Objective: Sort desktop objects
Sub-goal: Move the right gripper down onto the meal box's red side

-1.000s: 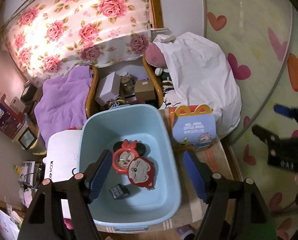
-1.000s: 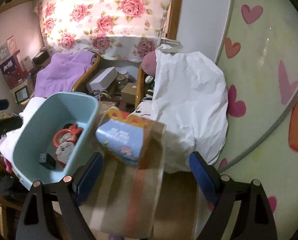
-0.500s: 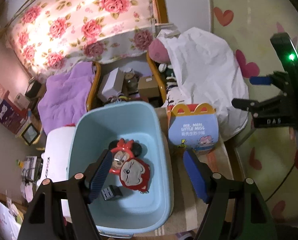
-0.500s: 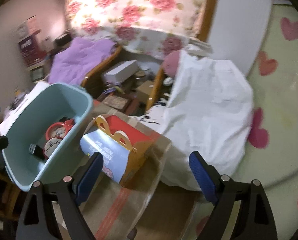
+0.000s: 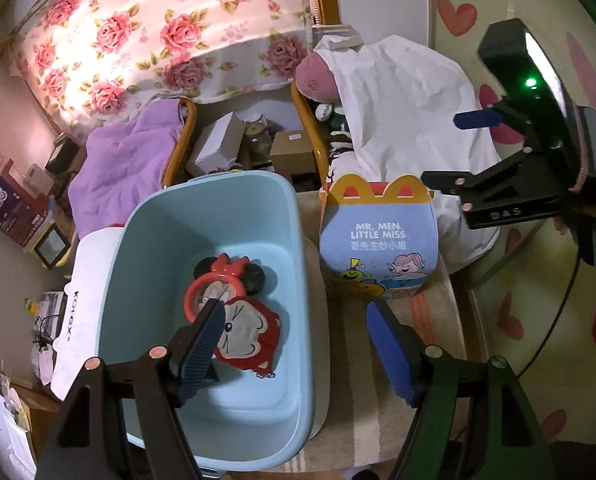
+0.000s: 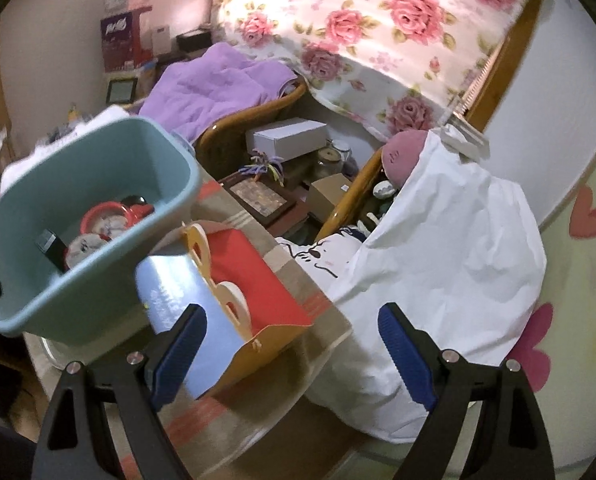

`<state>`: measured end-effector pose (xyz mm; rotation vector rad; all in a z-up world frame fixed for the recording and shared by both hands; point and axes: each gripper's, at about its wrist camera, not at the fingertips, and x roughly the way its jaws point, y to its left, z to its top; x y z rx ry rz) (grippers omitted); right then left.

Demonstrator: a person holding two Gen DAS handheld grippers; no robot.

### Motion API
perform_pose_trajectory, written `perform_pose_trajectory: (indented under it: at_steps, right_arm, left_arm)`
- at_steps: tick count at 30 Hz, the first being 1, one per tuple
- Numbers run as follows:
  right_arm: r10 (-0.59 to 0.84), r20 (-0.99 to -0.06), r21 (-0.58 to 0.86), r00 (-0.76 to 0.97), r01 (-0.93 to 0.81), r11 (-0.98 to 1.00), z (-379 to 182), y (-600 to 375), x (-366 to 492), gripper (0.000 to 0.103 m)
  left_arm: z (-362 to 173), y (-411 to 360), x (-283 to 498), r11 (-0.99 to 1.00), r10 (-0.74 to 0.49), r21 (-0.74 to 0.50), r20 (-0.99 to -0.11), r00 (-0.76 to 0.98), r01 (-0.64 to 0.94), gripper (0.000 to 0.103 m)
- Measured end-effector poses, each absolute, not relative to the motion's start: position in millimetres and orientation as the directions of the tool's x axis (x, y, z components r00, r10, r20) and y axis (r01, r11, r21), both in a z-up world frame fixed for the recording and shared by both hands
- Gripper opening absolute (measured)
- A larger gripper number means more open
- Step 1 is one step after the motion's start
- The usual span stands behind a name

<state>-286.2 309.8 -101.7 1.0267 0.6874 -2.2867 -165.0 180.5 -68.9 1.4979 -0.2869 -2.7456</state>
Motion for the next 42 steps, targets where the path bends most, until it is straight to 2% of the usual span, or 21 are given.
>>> perform_pose_trajectory:
  at_steps: [6,24,42]
  right_arm:
    - [-0.261,-0.795,-0.212,-0.548,0.654,-0.726,-119.4,301.6,-292.8,0.091]
    - [-0.084,-0.78,-0.428,-0.62,0.626,-0.652,-141.9,277.9,-301.6,0.091]
    - [0.021,-0.746,-0.484,-0.666,0.52,-0.704,-143.1,268.4,-303.2,0.091]
  left_arm:
    - [-82.3,175.3,-165.0,-0.99,-0.076,0.125,-0.847,-0.526,-0.059,0.077]
    - [-100.8,152.1,-162.5,-0.997,-0.059,0.073,-0.861,-0.506,-0.007,0.077]
    - [-113.8,128.2,-154.7,-0.998,-0.063,0.053,-0.874,-0.481,0.034,0.077]
